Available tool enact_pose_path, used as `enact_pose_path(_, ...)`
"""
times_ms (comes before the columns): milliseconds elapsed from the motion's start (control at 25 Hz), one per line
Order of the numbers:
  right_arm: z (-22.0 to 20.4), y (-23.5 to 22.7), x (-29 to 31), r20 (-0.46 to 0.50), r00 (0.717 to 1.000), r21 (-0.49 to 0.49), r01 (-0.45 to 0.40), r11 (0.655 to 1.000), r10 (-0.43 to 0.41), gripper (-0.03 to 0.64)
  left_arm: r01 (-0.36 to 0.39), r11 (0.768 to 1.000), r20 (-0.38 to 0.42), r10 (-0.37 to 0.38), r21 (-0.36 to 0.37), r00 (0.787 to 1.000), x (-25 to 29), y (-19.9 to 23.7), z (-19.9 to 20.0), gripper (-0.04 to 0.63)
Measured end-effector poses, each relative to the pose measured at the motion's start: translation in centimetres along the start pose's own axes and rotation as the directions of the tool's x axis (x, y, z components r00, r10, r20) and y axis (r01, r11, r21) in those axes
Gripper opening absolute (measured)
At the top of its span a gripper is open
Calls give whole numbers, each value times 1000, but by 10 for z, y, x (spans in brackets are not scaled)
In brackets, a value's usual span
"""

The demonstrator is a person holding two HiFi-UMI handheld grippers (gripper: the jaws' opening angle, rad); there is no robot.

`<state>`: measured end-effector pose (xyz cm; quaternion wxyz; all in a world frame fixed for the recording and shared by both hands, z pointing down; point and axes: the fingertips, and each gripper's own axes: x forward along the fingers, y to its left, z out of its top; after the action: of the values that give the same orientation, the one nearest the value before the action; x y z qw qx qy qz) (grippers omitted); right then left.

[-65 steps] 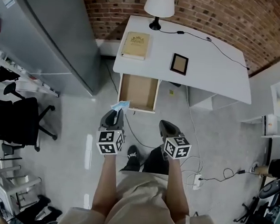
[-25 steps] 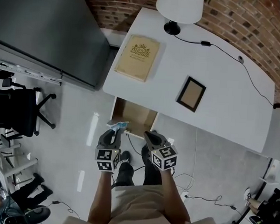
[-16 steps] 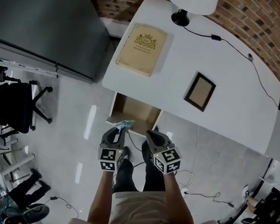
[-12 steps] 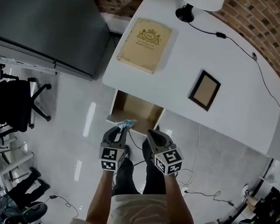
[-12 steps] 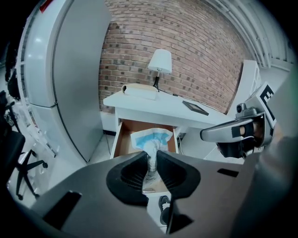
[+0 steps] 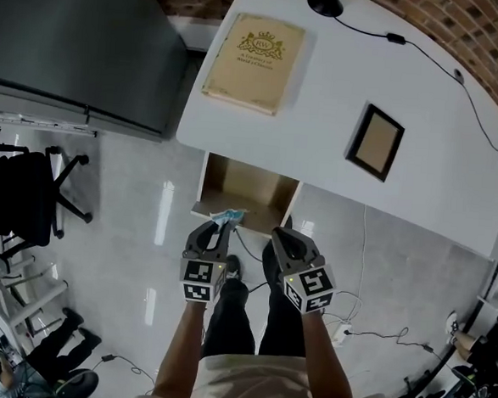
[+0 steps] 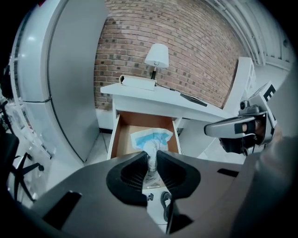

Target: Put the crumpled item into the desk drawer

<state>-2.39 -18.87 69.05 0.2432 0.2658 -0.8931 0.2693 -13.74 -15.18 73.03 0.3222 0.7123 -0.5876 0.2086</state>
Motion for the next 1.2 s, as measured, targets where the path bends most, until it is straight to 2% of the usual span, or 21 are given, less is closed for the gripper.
enact_pose_path(160,-8,-2,1,34,998,29,45,999,-46,25,47,996,8,-48,71,999,12,-1,2,71)
enact_pose_path(360,-20,4,2,69,994,74,80,994,-85,25,96,981,21,-101,169,995,31,-1,12,72)
enact_pose_path(600,-37,5,-1,81,991,102,98,990,-107,25,148,956,-26,-146,253,989,56,-8,11,72)
enact_pose_path(800,-48,-8,-11,81,988,118,119,986,-129,25,181,955,-88,-165,234,982,84,-11,-1,72)
enact_pose_path(960,-64,-24,-23,64,986,148,140,979,-151,25,201,943,-152,-165,264,974,98,-19,-11,72)
enact_pose_path(1120,-73,-43,-31,54,985,162,150,975,-161,25,217,931,-179,-169,294,969,117,-28,-15,72)
enact_pose_path(1200,-75,-50,-35,53,986,165,149,975,-160,25,215,932,-198,-162,292,967,127,-30,-20,72)
